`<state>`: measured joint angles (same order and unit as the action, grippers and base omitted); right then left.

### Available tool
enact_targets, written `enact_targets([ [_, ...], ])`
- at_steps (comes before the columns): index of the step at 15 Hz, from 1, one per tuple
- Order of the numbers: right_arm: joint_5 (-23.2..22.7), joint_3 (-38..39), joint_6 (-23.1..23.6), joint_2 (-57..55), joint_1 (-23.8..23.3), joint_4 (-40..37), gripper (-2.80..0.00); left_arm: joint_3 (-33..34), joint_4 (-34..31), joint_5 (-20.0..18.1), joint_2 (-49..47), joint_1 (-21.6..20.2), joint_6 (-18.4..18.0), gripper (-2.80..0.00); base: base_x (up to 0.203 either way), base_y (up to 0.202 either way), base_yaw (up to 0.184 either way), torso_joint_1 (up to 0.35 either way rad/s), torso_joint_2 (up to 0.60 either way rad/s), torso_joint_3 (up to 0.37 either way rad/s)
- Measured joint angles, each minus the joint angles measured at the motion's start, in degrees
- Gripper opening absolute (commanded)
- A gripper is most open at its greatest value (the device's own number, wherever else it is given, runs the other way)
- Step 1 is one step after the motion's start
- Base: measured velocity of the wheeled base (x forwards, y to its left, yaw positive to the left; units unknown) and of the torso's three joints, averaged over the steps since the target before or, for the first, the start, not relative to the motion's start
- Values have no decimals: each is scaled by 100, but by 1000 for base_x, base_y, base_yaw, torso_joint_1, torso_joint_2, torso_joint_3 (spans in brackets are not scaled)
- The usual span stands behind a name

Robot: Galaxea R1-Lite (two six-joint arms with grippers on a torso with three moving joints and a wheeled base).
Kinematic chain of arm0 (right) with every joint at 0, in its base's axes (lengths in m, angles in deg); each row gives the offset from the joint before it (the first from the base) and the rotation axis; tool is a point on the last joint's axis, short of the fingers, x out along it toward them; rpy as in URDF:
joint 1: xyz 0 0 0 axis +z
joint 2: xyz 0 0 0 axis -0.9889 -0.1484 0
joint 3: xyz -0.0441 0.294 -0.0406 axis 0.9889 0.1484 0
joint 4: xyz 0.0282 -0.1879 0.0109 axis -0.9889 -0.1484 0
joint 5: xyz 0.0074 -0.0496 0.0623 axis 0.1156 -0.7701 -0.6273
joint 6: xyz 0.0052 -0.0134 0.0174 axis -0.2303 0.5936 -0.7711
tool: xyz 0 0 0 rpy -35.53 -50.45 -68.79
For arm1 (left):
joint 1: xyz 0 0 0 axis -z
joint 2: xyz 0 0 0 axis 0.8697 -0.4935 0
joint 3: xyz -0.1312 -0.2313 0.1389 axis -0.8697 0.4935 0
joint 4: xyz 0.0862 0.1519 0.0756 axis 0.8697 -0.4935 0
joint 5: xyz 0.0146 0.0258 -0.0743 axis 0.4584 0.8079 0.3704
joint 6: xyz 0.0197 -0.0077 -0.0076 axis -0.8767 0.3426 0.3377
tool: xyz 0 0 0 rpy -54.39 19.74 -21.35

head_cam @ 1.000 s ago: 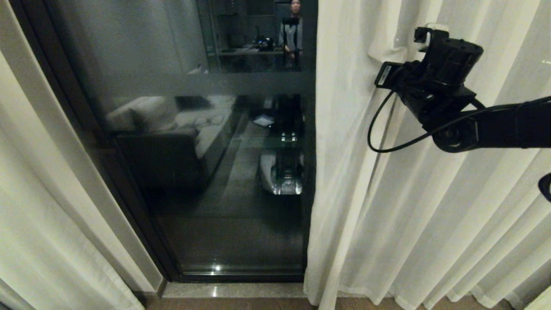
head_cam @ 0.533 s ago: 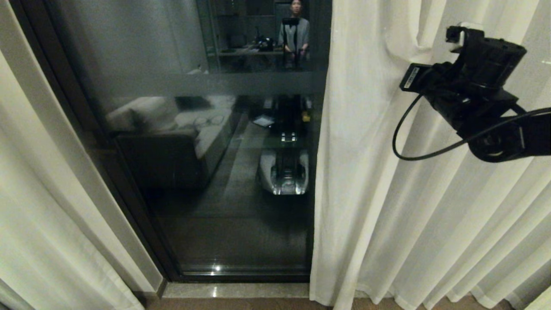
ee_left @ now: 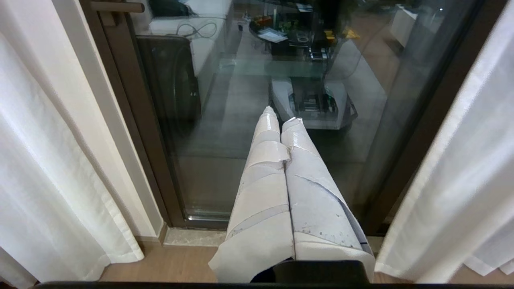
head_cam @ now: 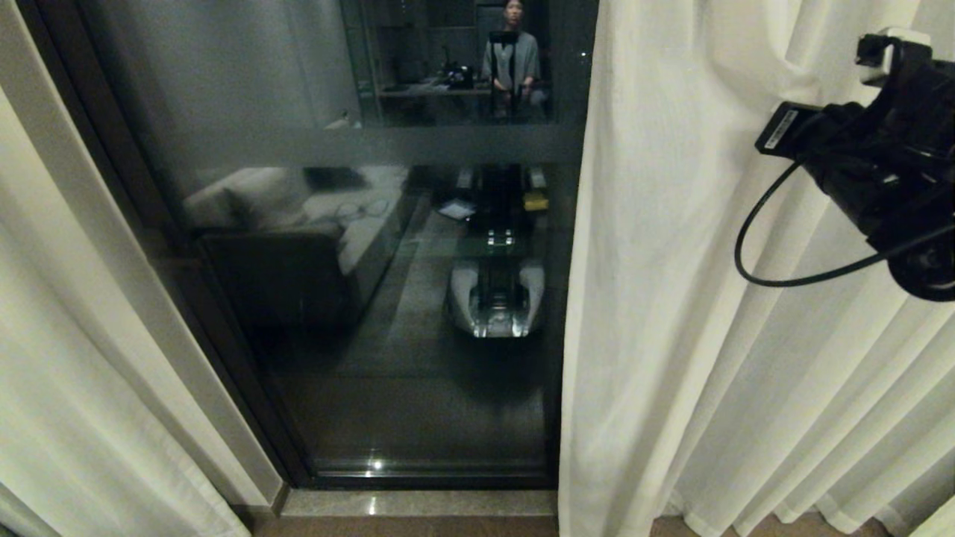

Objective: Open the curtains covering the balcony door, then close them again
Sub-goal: Pull the inner curtains open on both sides

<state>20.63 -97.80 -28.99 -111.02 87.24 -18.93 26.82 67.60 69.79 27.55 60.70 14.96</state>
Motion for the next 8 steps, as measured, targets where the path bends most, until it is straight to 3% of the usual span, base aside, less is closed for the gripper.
enact_targets([
  [8,-374,635,24,425,-225,127,-280,0,1,0,0,0,0,-280,0,0,0,0,0,0],
])
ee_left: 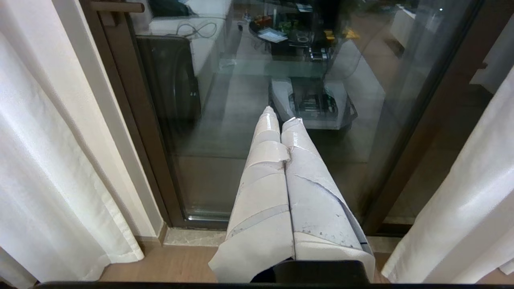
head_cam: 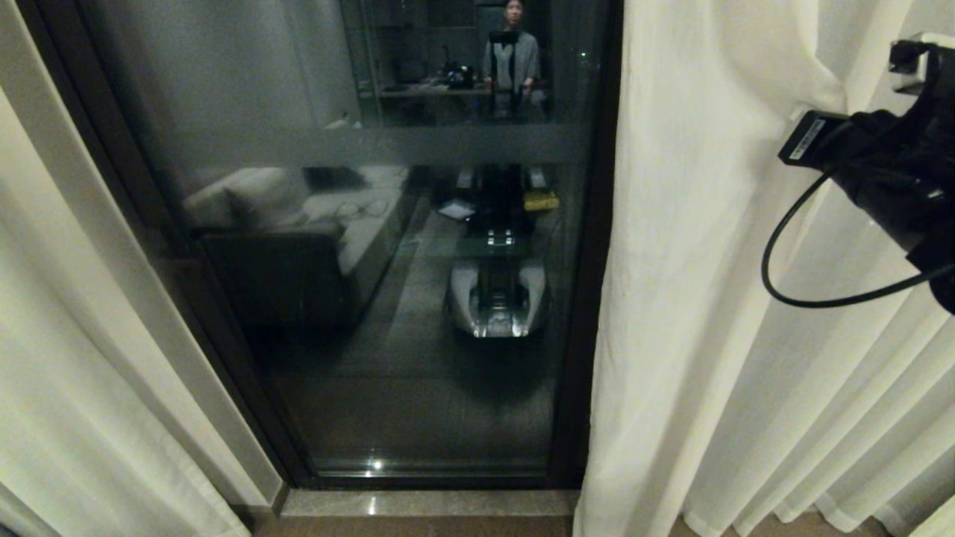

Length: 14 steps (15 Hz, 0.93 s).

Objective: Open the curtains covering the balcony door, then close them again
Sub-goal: Pull the inner curtains open on both sides

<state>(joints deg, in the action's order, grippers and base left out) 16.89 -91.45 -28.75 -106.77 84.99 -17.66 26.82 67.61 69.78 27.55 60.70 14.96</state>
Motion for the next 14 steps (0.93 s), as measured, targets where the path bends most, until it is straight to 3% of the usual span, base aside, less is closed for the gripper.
enact_targets([
  [14,-124,52,-46,-92,-428,25,-280,2,-2,1,0,0,0,-280,0,0,0,0,0,0],
])
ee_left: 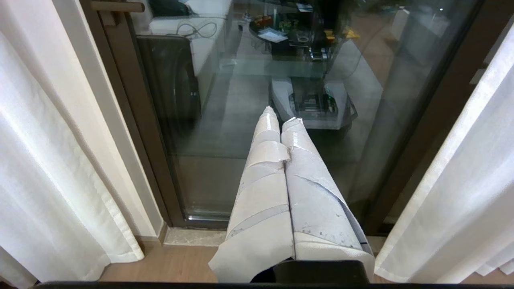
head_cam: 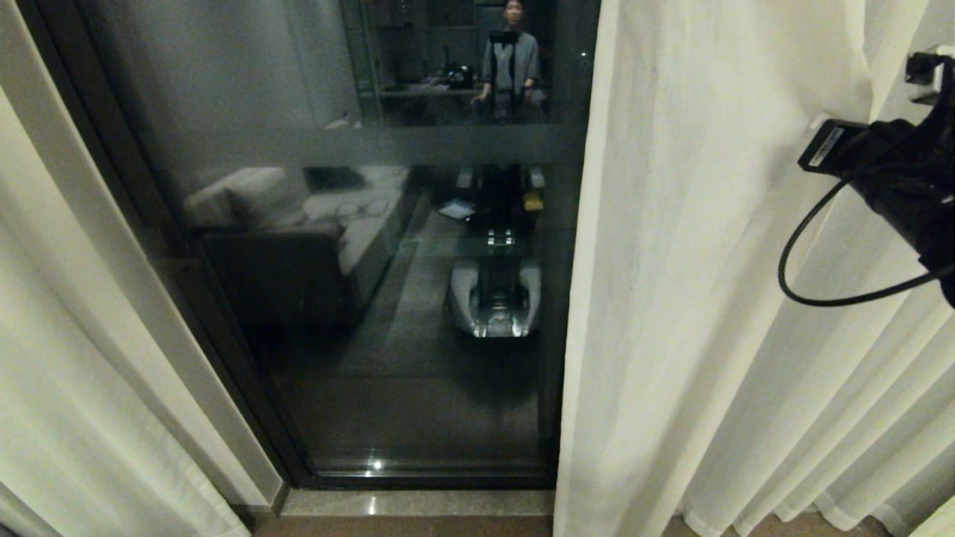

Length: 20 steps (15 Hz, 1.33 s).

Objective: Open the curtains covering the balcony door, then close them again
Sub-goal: Pull the inner curtains open on both sides

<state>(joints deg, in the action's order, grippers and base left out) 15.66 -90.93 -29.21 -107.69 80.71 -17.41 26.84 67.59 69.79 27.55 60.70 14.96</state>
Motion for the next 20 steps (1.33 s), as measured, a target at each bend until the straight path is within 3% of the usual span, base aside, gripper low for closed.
enact_targets([
  [15,-2,22,-6,-159,-211,146,-280,6,0,0,0,0,1,-280,0,0,0,0,0,0],
  [20,-3,13,-6,-159,-233,148,-280,6,2,1,0,0,-2,-280,2,-139,4,2,2,2],
])
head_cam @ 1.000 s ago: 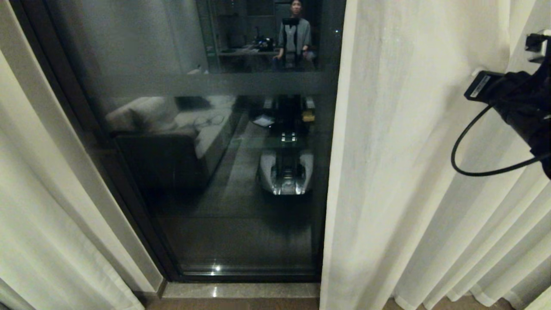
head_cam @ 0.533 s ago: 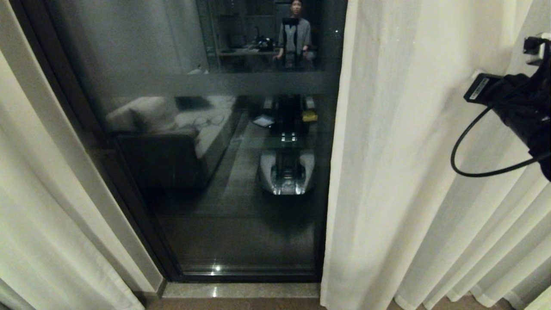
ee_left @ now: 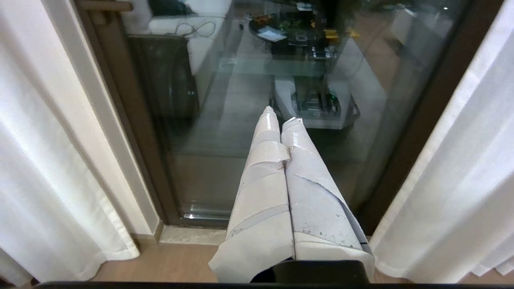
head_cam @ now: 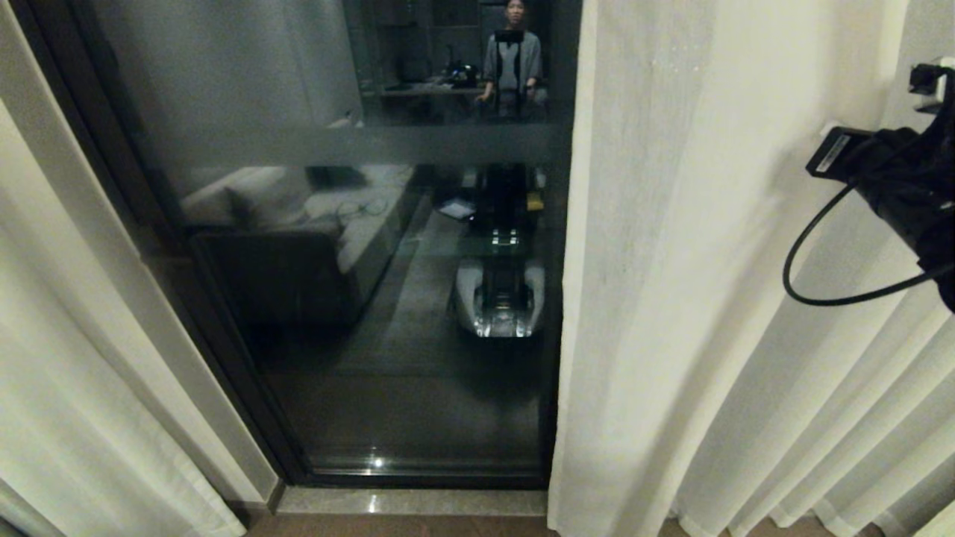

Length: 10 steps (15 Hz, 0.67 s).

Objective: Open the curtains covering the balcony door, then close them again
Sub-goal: Pull the inner curtains open on both sides

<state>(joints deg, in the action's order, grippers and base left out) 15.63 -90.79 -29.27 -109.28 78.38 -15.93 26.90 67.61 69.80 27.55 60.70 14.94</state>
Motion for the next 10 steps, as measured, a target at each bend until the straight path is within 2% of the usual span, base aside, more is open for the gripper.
enact_targets([
  [10,1,15,-21,0,-265,42,-280,-2,0,0,0,0,19,-280,0,-184,3,2,2,1],
])
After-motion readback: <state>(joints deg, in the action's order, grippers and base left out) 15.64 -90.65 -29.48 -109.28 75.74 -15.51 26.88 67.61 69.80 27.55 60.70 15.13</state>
